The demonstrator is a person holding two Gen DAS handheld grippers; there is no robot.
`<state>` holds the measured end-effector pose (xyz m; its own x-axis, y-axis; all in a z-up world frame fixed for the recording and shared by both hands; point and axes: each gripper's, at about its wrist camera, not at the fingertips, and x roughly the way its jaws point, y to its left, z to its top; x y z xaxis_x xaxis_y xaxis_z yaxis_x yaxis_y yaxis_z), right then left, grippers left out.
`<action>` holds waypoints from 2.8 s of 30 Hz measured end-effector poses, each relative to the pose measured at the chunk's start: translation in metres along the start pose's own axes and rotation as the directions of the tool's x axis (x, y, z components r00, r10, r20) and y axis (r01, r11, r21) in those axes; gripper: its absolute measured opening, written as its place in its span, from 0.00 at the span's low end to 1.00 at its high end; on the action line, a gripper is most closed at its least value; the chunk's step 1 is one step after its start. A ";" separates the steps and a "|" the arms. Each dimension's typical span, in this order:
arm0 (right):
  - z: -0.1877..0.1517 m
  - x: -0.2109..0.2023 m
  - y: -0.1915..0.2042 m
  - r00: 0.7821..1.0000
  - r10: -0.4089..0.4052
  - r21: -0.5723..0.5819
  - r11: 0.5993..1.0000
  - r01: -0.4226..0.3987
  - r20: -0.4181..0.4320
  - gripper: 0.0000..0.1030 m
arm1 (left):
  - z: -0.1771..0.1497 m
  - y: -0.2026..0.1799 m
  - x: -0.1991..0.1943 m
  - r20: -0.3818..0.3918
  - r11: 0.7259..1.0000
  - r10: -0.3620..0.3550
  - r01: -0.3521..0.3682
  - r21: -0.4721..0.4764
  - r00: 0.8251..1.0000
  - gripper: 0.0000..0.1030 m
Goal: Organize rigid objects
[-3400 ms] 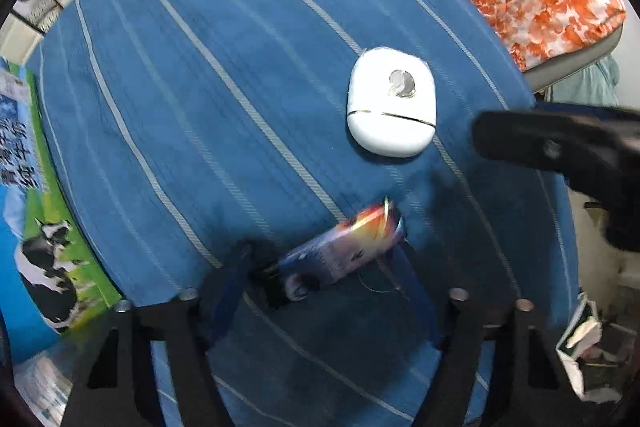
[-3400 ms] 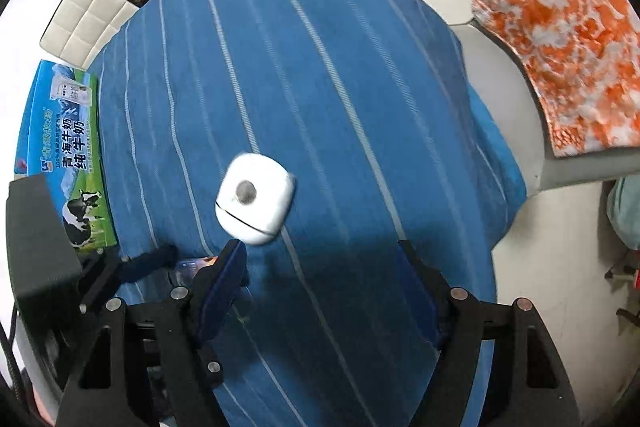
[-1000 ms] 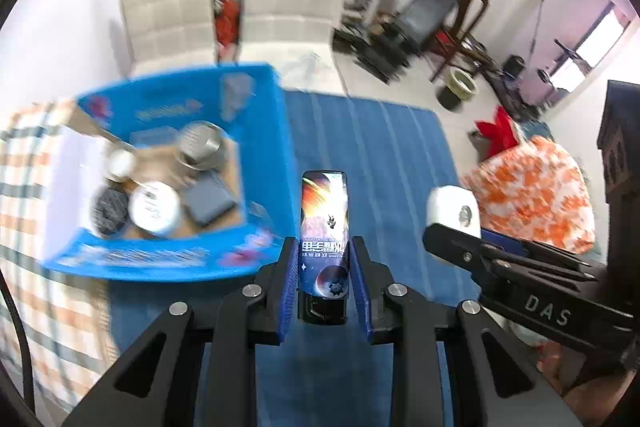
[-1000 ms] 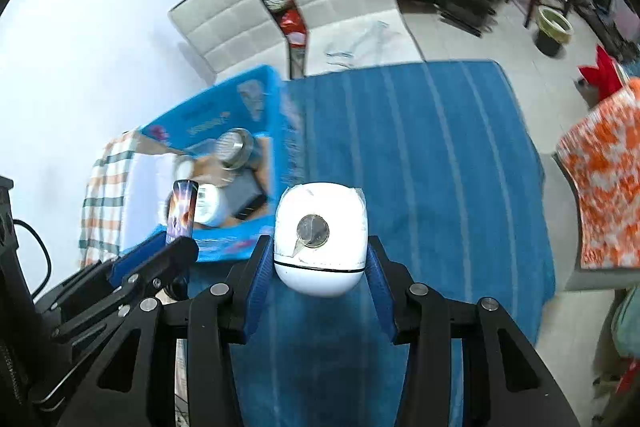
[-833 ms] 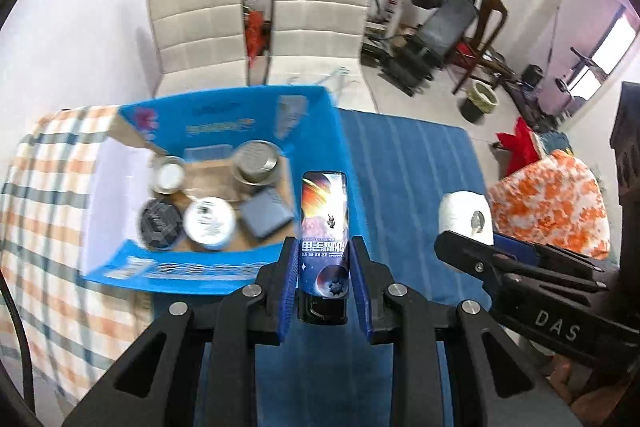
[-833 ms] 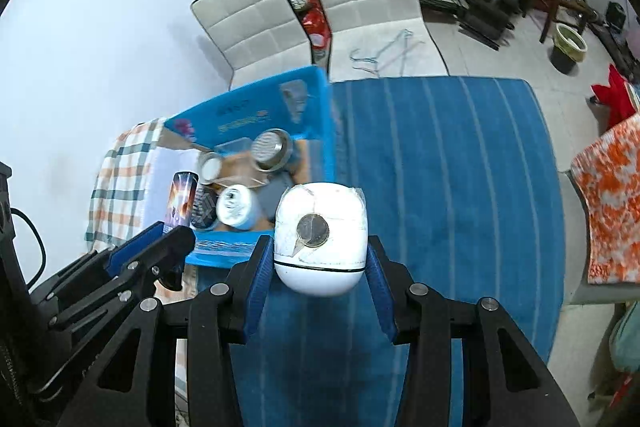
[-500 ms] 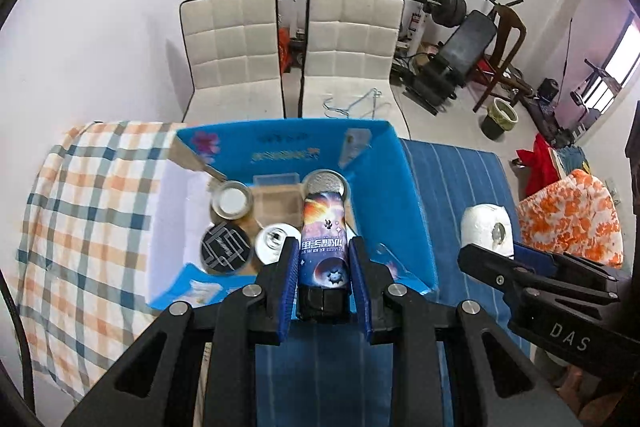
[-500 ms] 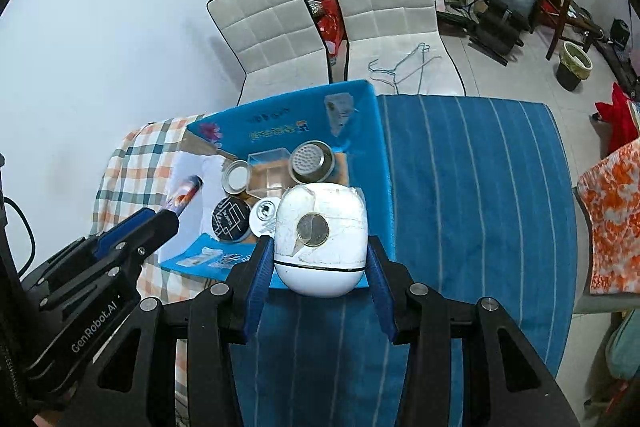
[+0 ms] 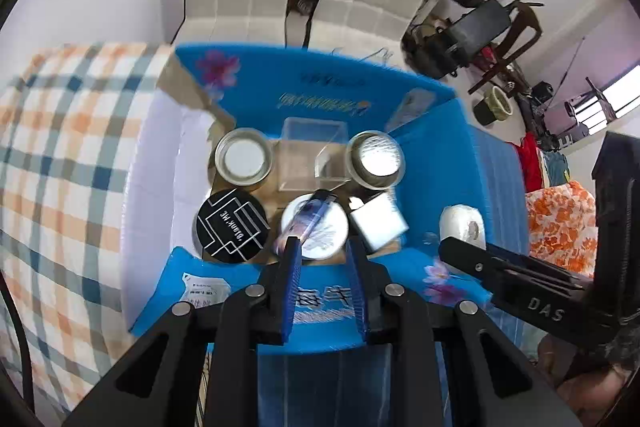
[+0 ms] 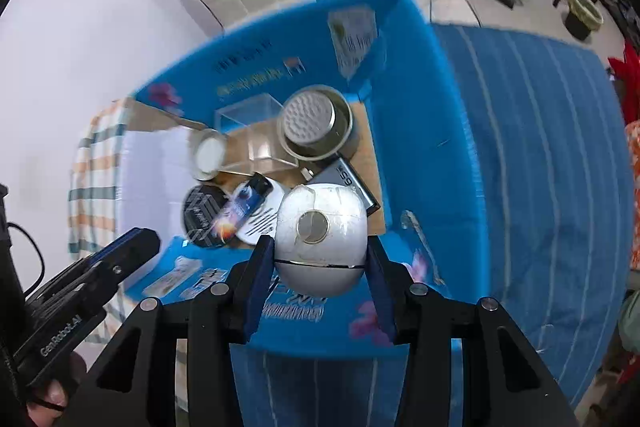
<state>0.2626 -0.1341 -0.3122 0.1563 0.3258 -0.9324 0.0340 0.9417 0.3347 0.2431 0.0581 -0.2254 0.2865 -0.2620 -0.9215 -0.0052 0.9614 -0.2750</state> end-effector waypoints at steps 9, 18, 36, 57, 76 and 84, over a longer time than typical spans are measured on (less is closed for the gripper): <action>0.021 0.053 0.019 0.999 -0.038 -0.025 0.999 0.037 -0.039 0.33 | 0.002 0.022 0.057 -0.095 0.999 0.039 -0.041 -0.016 0.995 0.20; 0.032 0.074 0.027 0.994 -0.012 0.004 1.000 0.012 -0.111 0.33 | -0.008 0.019 0.076 -0.139 0.999 0.048 -0.048 0.002 0.989 0.20; 0.008 0.035 0.020 0.967 -0.254 -0.073 0.964 0.256 0.029 0.97 | -0.002 0.022 0.055 -0.073 0.977 0.212 -0.210 0.036 0.975 0.87; -0.010 -0.055 0.045 0.960 -0.236 -0.112 0.961 0.254 0.150 1.00 | -0.003 0.017 -0.016 0.038 0.962 0.269 -0.271 0.031 0.962 1.00; -0.096 -0.266 0.082 0.927 -0.091 -0.157 0.975 0.157 0.364 1.00 | -0.046 -0.053 -0.205 0.279 0.961 0.247 -0.272 0.055 0.928 1.00; -0.117 -0.300 0.084 0.909 -0.103 -0.155 0.972 0.179 0.404 1.00 | -0.061 -0.061 -0.236 0.303 0.962 0.247 -0.270 0.036 0.920 1.00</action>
<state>0.1030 -0.1432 -0.0208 0.5371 0.1651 -0.8272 -0.0917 0.9863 0.1373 0.1172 0.0561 -0.0082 0.5531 0.0213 -0.8329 -0.0482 0.9988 -0.0065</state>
